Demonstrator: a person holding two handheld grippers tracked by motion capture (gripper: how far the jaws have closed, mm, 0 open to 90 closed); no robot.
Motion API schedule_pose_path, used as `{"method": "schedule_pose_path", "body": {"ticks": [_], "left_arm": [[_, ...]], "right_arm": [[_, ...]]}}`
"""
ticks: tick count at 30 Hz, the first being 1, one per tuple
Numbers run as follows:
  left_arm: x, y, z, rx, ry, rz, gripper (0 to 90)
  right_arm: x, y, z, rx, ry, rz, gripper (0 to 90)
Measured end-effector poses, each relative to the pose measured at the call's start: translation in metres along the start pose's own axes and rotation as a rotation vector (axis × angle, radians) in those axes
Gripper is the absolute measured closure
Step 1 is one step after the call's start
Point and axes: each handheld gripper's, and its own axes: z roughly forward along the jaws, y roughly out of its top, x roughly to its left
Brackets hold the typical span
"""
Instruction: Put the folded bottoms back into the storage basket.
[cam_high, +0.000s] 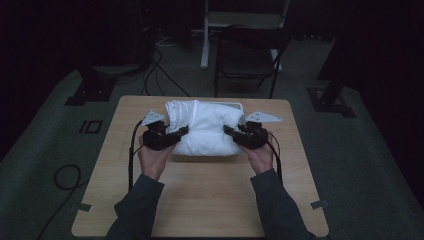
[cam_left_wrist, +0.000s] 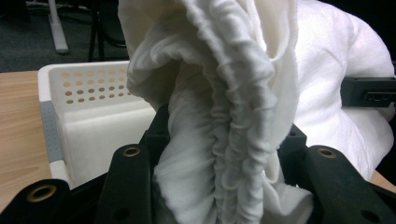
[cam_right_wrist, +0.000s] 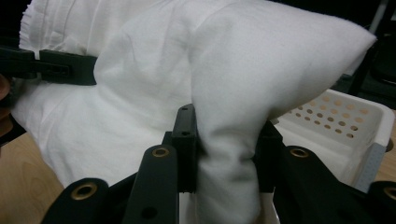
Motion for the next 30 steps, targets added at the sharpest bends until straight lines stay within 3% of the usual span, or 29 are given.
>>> {"method": "schedule_pose_path", "body": {"ticks": [18, 30], "left_arm": [[0.006, 0.01, 0.014, -0.013, 0.034, -0.025, 53.7], [0.008, 0.015, 0.027, -0.005, 0.049, -0.016, 53.7]], "right_arm": [[-0.008, 0.014, 0.013, 0.015, -0.04, 0.012, 69.9], [-0.018, 0.015, 0.019, 0.016, -0.054, 0.035, 69.9]]}}
